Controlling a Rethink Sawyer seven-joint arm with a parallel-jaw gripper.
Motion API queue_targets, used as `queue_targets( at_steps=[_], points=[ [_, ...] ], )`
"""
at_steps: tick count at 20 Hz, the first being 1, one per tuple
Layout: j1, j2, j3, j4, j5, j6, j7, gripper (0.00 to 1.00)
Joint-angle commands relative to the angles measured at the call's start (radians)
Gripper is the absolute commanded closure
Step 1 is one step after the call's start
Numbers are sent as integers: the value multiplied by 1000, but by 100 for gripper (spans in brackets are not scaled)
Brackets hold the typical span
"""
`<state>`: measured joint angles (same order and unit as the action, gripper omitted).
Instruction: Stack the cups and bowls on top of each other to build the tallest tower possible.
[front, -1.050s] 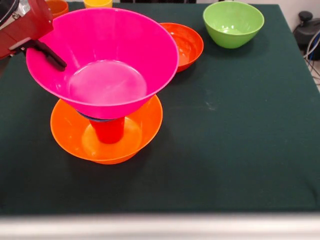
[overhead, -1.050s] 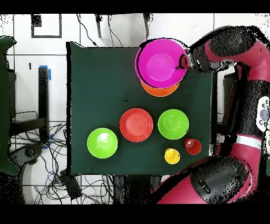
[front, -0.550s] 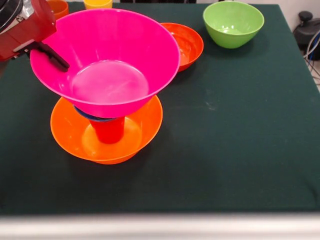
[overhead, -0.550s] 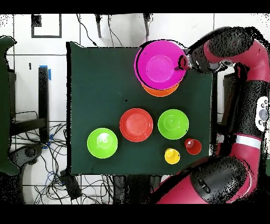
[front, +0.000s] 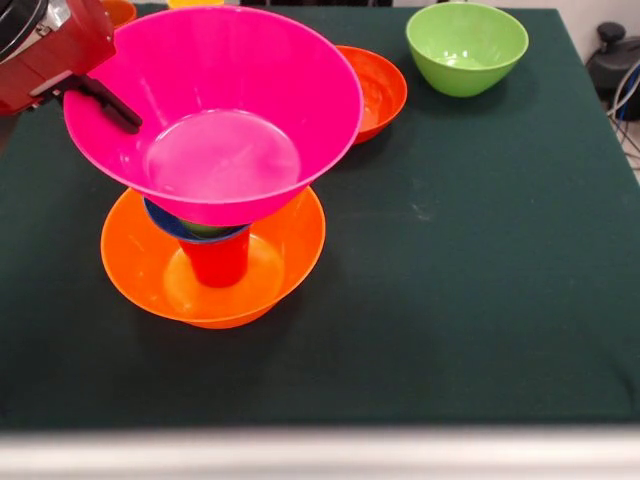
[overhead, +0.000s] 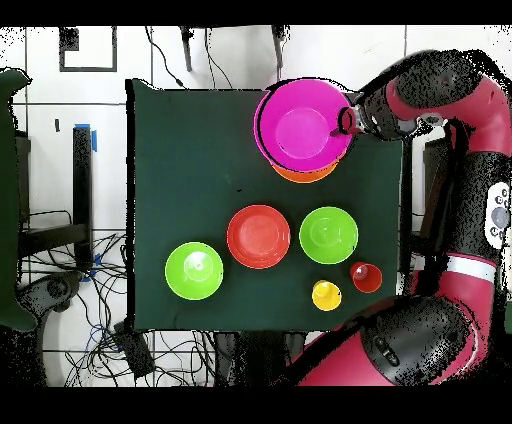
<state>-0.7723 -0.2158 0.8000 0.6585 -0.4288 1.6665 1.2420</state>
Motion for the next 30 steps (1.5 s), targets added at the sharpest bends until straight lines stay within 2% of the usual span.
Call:
queue_targets(
  at_steps=[1,6,15,21,30],
  points=[
    [2,-27,-29,40,-61,77,-321,100],
    [10,-27,-20,14,-62,111,-323,100],
    [0,6,-21,0,-86,79,-374,100],
    [-6,-22,-27,15,-83,116,-361,100],
    [-10,1,-12,-44,-121,156,-421,100]
  ],
)
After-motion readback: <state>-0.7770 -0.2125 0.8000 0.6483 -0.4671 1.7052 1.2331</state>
